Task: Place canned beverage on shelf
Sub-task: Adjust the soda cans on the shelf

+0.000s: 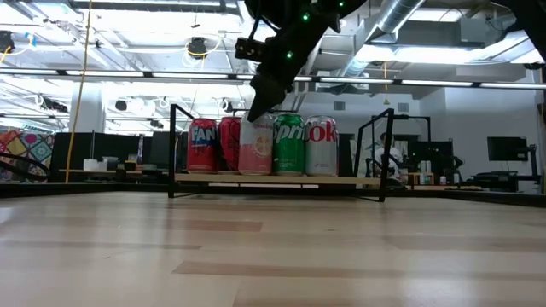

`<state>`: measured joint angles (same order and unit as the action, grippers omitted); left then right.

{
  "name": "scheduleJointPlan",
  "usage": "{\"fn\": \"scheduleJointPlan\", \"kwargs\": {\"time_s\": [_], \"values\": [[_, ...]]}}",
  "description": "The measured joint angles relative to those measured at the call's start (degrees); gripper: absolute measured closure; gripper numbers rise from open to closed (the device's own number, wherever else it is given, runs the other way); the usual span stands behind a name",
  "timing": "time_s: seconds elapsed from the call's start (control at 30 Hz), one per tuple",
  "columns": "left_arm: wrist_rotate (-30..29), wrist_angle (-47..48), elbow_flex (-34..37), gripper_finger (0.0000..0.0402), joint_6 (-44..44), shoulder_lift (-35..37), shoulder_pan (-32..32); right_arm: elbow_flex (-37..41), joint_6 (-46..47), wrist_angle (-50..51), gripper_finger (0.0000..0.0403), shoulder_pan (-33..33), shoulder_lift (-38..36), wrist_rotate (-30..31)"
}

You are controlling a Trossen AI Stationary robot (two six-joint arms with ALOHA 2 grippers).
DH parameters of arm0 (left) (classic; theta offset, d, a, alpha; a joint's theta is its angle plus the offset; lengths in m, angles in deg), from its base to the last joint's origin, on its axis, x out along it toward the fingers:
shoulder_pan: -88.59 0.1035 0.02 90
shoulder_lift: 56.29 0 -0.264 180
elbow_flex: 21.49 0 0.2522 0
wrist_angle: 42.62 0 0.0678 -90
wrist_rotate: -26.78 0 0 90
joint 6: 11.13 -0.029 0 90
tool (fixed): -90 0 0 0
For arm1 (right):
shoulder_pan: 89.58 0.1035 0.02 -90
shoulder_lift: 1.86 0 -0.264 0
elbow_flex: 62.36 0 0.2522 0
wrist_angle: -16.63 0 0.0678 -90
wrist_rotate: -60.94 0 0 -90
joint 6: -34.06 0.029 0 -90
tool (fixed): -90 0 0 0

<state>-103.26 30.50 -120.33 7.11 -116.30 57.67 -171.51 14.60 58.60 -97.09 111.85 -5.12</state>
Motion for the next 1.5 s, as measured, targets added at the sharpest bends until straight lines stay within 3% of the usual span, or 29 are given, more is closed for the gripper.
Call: {"fn": "scheduleJointPlan", "kwargs": {"time_s": [0.37, 0.67, 0.9, 1.1, 1.5], "values": [[0.65, 0.08, 0.0, 0.0077, 0.04, 0.0, 0.0, 0.0, 1.2, 4.16, 0.0402, 0.5, 0.0, 3.43], [0.71, 0.37, 0.0, 0.0077, 0.45, 0.0, -0.02, 0.04, -0.33, 10.05, 0.0402, 2.18, -5.12, 1.44], [2.26, 0.34, 0.0, 0.0077, 0.46, 0.0, -0.02, 0.04, 1.05, 14.64, 0.0403, -5.02, -12.13, -2.95], [2.25, 0.34, 0.0, 0.0077, 0.46, 0.0, -0.04, 0.02, 1.58, 17.12, 0.0403, -9.92, -13.17, -10.35], [2.66, 0.35, 0.0, 0.0077, 0.46, 0.0, -0.04, 2.32, 1.61, 19.04, 0.0403, -12.52, -13.22, -12.15]]}}
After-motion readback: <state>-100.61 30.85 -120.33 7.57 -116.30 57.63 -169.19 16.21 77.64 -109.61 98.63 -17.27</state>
